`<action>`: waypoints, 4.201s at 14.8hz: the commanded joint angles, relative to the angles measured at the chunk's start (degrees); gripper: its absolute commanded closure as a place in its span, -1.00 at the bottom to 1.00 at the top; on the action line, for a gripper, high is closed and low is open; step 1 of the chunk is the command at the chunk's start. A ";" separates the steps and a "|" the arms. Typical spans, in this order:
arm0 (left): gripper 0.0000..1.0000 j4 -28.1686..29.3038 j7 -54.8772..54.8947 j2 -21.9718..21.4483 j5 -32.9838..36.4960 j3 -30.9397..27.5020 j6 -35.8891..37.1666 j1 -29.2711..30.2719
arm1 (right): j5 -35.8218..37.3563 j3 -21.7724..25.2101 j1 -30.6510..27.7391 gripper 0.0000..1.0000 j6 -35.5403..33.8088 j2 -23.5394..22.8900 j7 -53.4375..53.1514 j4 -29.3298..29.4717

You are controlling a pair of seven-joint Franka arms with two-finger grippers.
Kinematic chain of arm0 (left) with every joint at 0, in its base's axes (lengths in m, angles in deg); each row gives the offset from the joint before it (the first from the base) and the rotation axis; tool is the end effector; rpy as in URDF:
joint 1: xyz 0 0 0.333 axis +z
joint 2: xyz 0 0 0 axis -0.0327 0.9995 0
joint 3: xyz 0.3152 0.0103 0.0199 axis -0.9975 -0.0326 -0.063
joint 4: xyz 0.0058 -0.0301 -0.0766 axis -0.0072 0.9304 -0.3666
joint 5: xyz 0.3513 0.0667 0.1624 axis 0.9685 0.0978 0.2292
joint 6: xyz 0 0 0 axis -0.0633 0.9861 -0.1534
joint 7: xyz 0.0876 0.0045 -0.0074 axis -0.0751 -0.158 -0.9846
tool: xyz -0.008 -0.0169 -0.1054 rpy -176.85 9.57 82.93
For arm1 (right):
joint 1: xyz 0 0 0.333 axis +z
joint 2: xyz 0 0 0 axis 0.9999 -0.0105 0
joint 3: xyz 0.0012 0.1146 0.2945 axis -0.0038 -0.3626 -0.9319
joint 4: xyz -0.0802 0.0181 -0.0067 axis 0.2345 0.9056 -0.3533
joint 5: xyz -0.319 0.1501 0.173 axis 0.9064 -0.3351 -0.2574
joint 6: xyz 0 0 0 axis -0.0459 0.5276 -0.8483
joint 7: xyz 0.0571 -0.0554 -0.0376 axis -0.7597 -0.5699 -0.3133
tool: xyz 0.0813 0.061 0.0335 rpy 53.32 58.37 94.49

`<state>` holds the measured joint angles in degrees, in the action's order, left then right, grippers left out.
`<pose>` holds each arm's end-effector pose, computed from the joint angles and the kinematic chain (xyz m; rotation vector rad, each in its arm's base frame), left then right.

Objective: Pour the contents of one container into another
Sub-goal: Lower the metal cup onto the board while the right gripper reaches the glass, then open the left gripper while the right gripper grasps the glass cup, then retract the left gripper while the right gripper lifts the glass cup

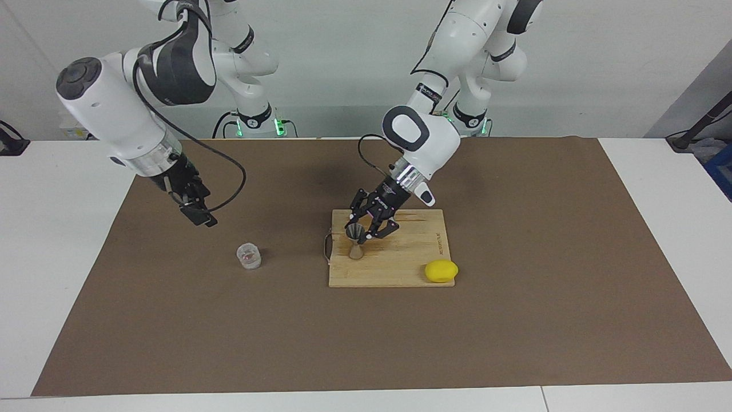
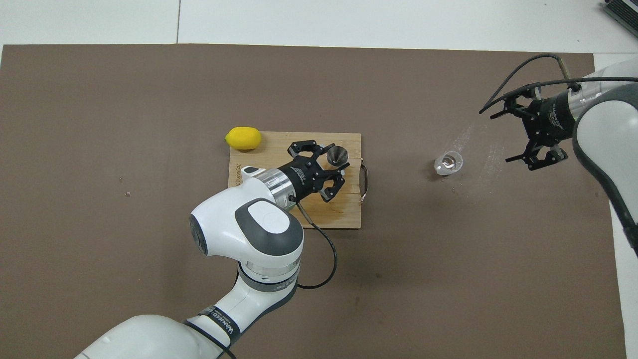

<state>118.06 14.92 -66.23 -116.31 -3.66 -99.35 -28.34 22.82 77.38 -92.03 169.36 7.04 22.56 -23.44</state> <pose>0.5025 -0.3771 0.3472 1.0514 1.9426 -0.5881 0.6334 -0.0087 0.4802 -2.3154 1.7630 0.2801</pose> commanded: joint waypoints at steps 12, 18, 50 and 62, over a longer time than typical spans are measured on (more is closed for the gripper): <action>1.00 -0.98 -0.15 0.67 -1.68 -0.49 -2.44 -1.92 | -13.64 -0.38 -6.07 -0.95 4.10 -14.34 3.98 -0.08; -0.20 -0.72 -0.33 0.67 -4.31 -0.40 -3.92 -1.92 | -19.71 -0.29 -6.16 -0.96 5.85 -13.91 9.44 -6.22; -1.00 -2.91 -2.18 -8.82 54.52 0.92 34.10 26.19 | -31.58 -0.29 -4.49 0.63 12.28 -11.88 20.61 -15.91; -1.00 -7.84 12.97 -8.99 95.68 0.74 42.02 32.35 | -21.92 -0.12 7.19 0.84 15.53 -7.75 -5.38 -8.36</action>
<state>110.51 19.98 -74.46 -23.99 -3.05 -60.68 2.47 -1.83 77.15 -86.62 184.68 -0.87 22.35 -34.06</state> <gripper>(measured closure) 0.000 0.493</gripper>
